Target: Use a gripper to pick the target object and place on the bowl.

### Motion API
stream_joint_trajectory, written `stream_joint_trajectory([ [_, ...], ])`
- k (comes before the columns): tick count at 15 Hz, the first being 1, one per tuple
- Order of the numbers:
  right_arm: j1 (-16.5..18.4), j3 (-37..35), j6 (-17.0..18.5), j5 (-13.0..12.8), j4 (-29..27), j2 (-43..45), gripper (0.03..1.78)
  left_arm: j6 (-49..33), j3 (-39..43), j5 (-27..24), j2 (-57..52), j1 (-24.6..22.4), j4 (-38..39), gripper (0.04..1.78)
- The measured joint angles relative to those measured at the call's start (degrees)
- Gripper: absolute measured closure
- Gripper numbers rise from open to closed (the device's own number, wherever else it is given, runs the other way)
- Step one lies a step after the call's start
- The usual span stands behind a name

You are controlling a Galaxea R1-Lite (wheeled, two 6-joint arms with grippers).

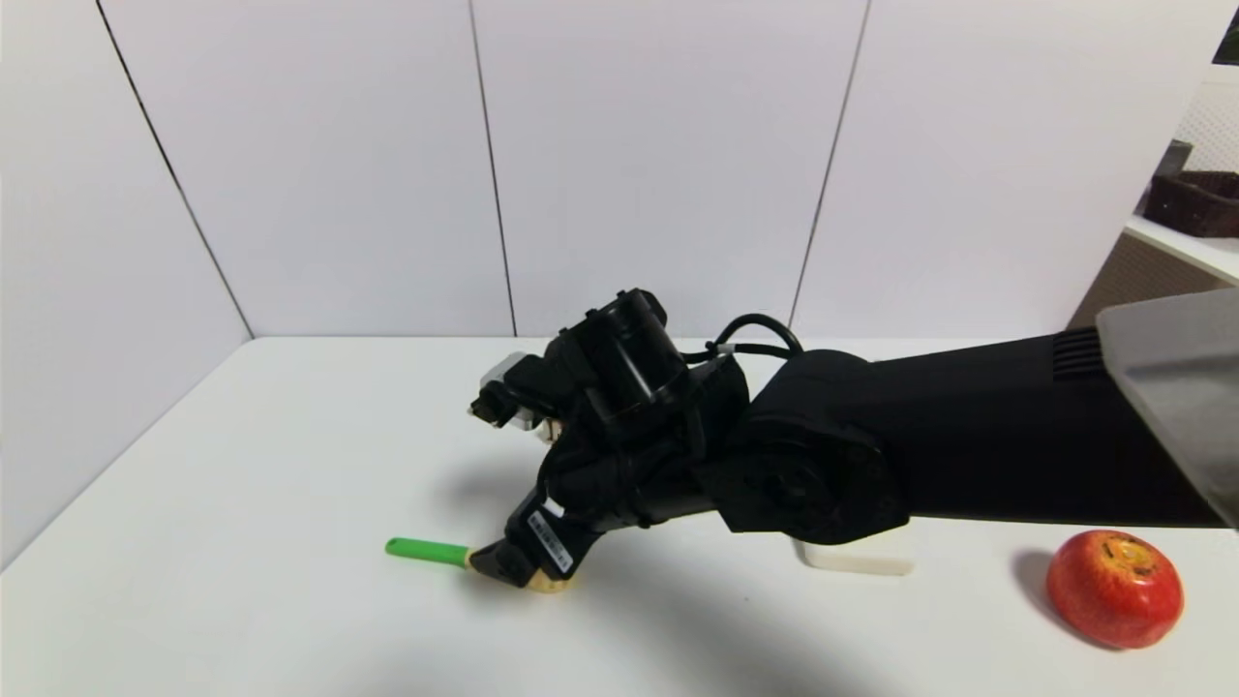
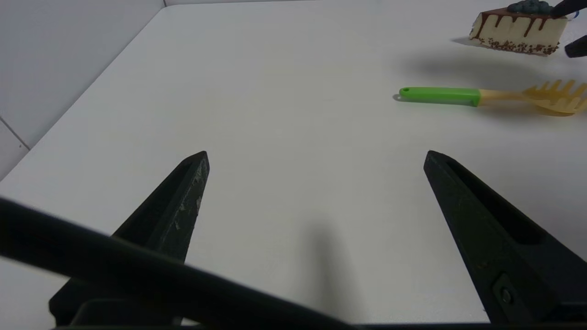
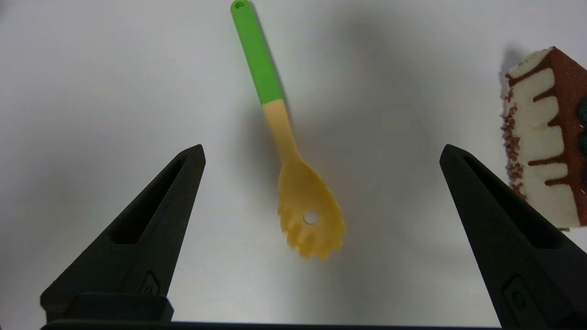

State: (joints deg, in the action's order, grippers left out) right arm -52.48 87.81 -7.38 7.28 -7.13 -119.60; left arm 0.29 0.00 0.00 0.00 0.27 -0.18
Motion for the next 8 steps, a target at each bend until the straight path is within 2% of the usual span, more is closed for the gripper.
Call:
stream_joint_trajectory([
  [3, -1.23, 1.39, -1.05, 0.05, 0.30, -2.97, 0.04, 0.00, 0.00, 0.00, 0.00, -0.02, 0.02, 0.13],
  [5, -1.73, 2.43, -3.18, 0.71, 0.20, -4.71, 0.04, 0.00, 0.00, 0.00, 0.00, 0.00, 0.00, 0.13],
  [8, -1.68, 3.23, -5.41, 5.92, 0.68, -6.01, 0.04, 0.01, 0.00, 0.00, 0.00, 0.00, 0.00, 0.13],
])
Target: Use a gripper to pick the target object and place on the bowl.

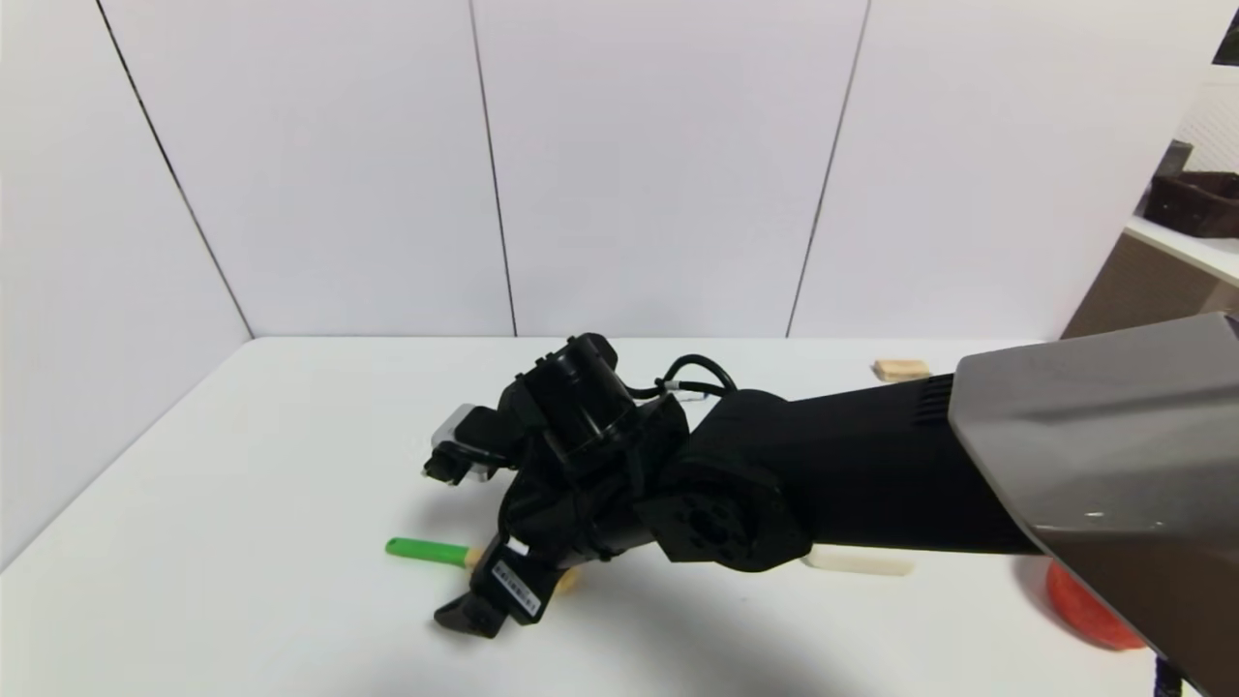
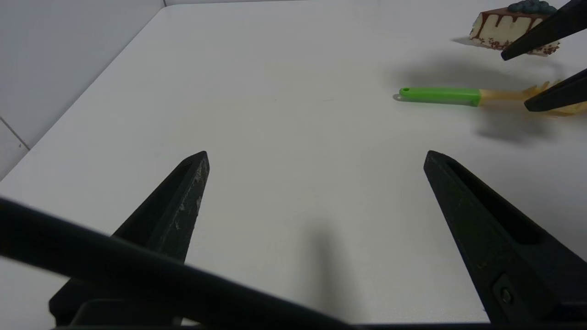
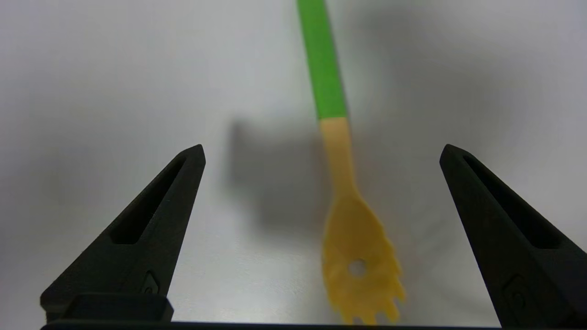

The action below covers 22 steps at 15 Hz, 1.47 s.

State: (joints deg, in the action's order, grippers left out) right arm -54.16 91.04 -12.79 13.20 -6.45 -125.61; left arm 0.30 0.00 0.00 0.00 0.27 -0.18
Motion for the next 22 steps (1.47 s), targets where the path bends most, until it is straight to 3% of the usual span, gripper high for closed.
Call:
stream_joint_trajectory([
  [4, 0.74, 0.13, -2.08, 1.60, 0.87, -1.38, 0.04, -0.04, 0.00, 0.00, 0.00, 0.00, 0.00, 0.13],
  [8, 2.13, 0.11, -2.15, 8.22, 5.66, -2.45, 0.04, 0.00, 0.00, 0.00, 0.00, 0.00, 0.00, 0.13],
  [14, 2.51, -0.28, -2.65, 8.44, 7.19, -3.35, 0.04, 0.00, 0.00, 0.00, 0.00, 0.00, 0.00, 0.13],
  [17, 2.86, -0.66, -4.82, 8.16, 6.72, -3.77, 0.04, 0.00, 0.00, 0.00, 0.00, 0.00, 0.00, 0.13],
  [22, 3.80, -0.74, -7.79, 8.01, 2.35, -3.77, 0.04, -0.01, 0.00, 0.00, 0.00, 0.00, 0.00, 0.13],
])
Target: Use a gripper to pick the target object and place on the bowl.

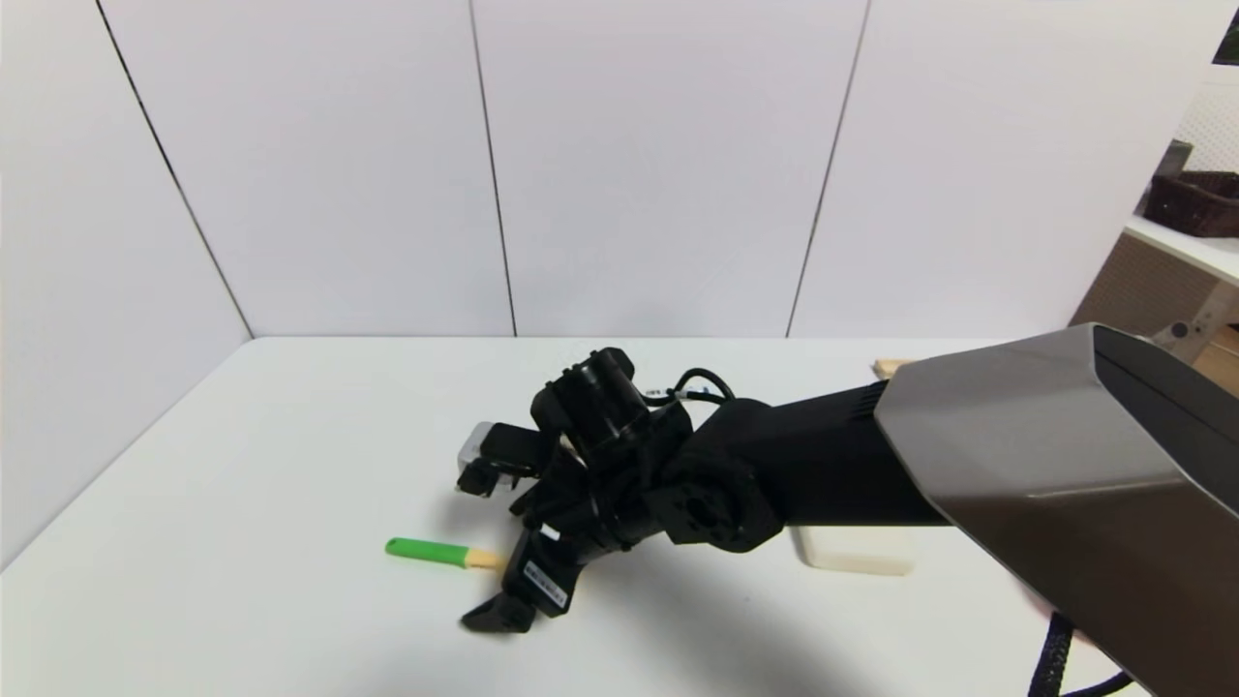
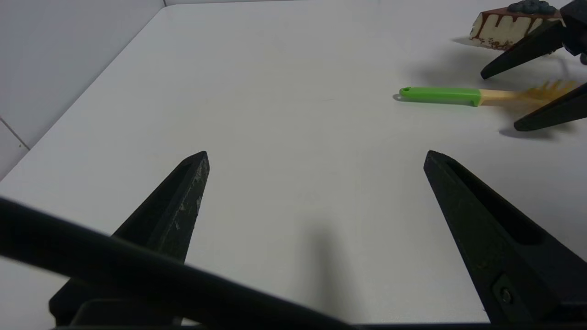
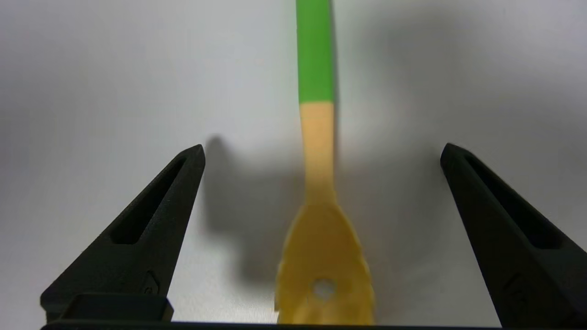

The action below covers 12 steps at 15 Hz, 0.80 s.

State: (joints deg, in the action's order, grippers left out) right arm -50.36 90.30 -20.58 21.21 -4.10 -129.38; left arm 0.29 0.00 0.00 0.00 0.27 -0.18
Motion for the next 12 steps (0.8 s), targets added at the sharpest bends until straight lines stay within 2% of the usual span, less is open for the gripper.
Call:
stream_joint_trajectory([
  [12, 0.17, 0.46, -0.56, -0.29, -1.16, 0.55, 0.04, 0.01, 0.00, 0.00, 0.00, 0.00, 0.00, 0.13],
])
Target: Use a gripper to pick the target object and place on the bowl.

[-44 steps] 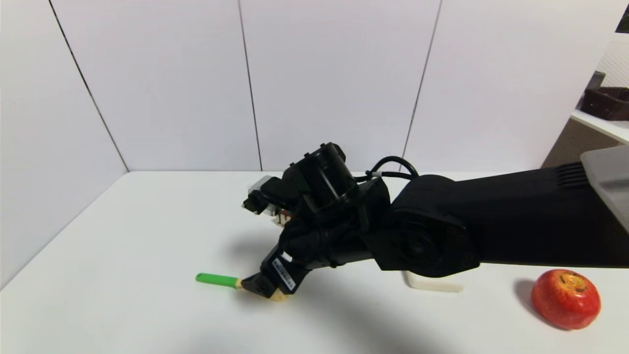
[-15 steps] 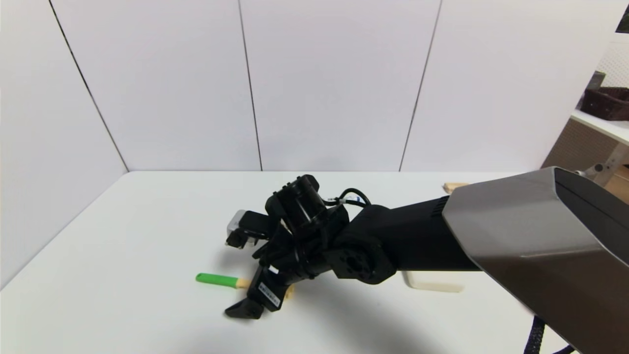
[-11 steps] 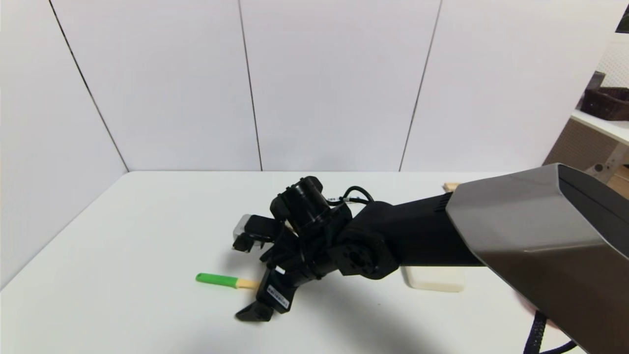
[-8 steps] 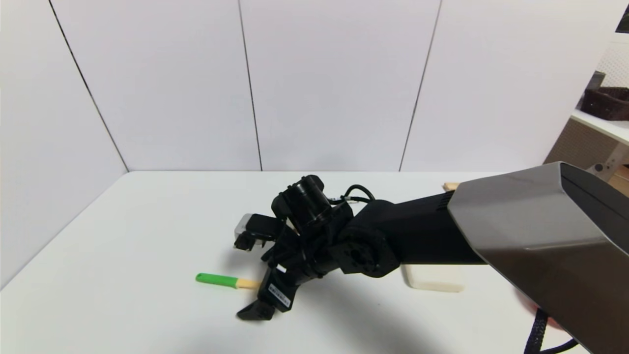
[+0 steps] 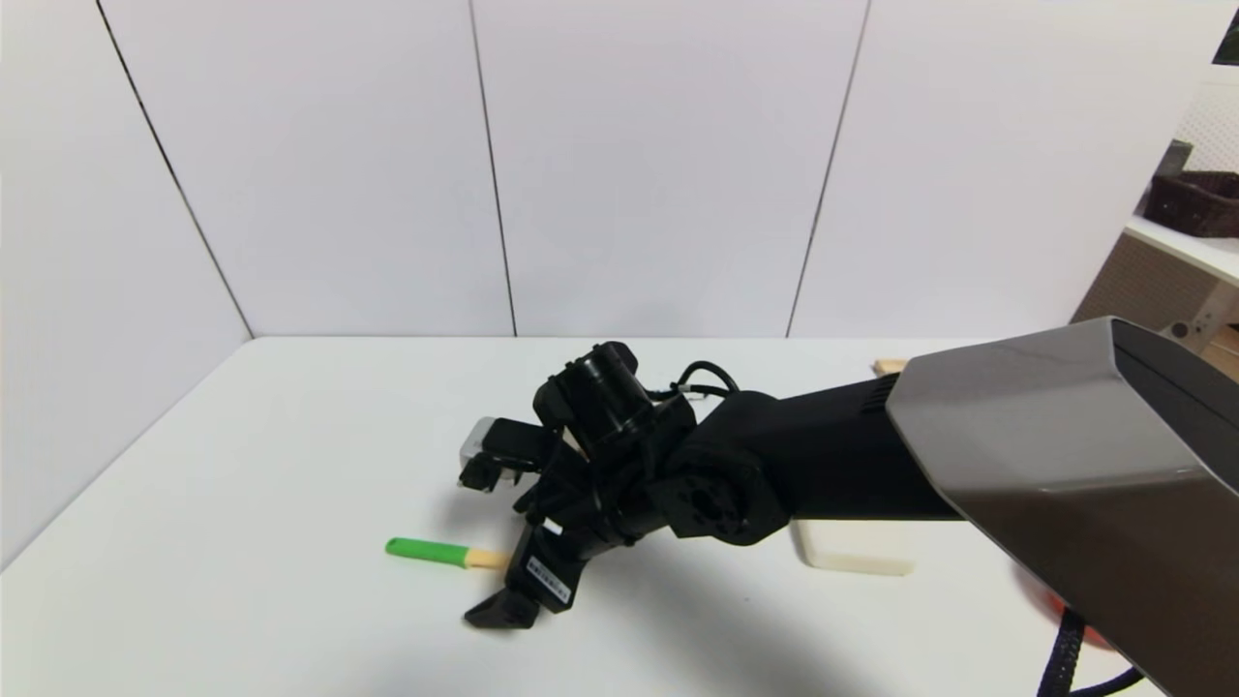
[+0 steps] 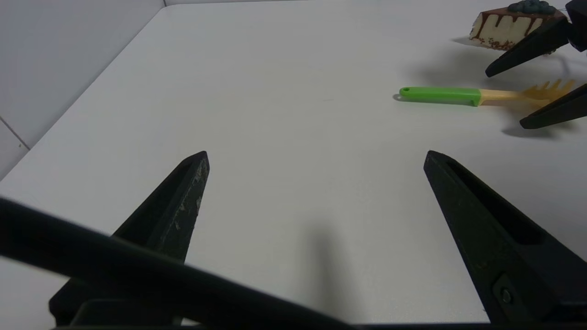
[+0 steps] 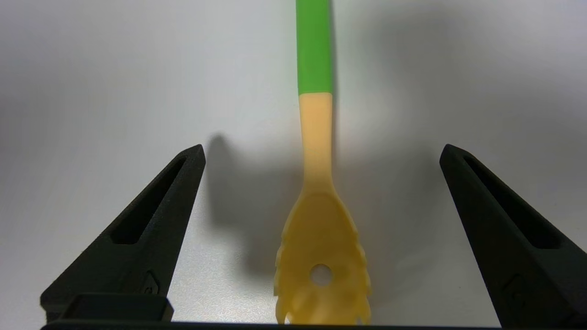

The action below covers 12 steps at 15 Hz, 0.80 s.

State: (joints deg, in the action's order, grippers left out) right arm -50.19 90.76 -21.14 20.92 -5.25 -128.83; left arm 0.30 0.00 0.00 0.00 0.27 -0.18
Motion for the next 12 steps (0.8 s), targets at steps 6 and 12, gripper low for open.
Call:
stream_joint_trajectory([
  [6, -0.48, 0.83, -7.06, -2.24, -4.47, 0.02, 0.04, -0.04, 0.00, 0.00, 0.00, 0.00, 0.00, 0.13],
  [12, -0.50, 4.06, -8.30, -2.40, -8.30, -0.28, 0.04, -0.01, 0.00, 0.00, 0.00, 0.00, 0.00, 0.13],
])
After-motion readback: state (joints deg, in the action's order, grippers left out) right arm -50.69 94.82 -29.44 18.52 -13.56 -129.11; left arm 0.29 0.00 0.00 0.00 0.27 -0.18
